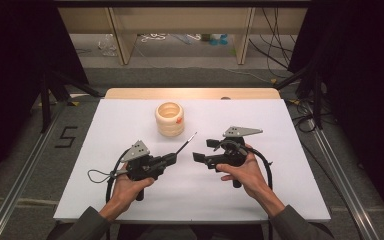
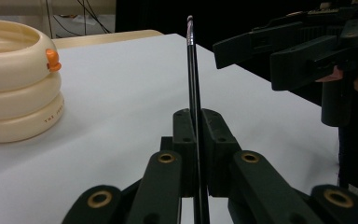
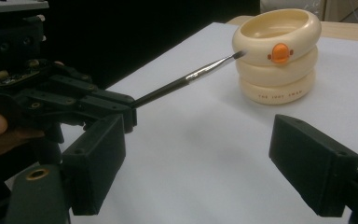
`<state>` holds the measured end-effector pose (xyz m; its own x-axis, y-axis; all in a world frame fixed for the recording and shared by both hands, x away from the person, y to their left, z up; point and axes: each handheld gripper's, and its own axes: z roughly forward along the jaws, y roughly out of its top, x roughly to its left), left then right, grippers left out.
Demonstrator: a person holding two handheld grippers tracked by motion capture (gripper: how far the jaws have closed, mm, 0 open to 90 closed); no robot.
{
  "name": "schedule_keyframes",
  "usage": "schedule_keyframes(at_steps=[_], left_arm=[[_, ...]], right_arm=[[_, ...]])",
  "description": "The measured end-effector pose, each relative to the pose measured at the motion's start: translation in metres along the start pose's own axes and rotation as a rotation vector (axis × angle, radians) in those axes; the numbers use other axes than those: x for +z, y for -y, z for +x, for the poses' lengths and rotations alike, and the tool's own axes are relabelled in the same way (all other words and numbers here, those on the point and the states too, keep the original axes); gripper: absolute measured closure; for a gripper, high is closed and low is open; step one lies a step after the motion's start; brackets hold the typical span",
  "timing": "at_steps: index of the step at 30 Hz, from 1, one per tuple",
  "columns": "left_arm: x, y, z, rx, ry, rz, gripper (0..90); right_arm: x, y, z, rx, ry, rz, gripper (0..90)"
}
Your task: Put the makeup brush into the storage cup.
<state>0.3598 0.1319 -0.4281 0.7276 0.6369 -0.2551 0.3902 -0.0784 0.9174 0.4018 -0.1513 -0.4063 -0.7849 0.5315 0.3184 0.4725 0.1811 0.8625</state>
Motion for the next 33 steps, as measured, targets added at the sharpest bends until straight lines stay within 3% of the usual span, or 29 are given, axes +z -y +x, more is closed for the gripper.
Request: schedule_keyframes(at_steps=[4,5,6,8,18,29,33], left_arm=[[-0.001,0.000,-0.001,0.021,0.002,-0.017,84.6],[-0.001,0.000,-0.003,0.004,-0.006,-0.023,84.6],[-0.001,0.000,-0.002,0.015,0.002,-0.033,84.6],[-0.001,-0.001,-0.003,0.010,0.002,-0.035,84.6],[-0.001,0.000,-0.005,0.018,0.001,-0.048,84.6],[-0.001,0.000,-0.010,0.013,0.013,-0.066,84.6],[-0.001,-0.001,-0.010,0.040,0.028,-0.071,84.7]], right_arm=[[0.004,0.001,0.001,0.019,-0.012,-0.014,21.8],[0.005,0.002,0.000,0.040,-0.028,-0.028,23.3],[0.007,0.004,0.000,0.060,-0.046,-0.041,24.1],[0.008,0.005,-0.002,0.061,-0.049,-0.032,23.6],[0.011,0.003,-0.001,0.071,-0.066,-0.099,28.0],[0.019,0.001,0.001,0.115,-0.125,-0.143,34.5],[0.021,0.000,0.002,0.136,-0.133,-0.147,37.9]])
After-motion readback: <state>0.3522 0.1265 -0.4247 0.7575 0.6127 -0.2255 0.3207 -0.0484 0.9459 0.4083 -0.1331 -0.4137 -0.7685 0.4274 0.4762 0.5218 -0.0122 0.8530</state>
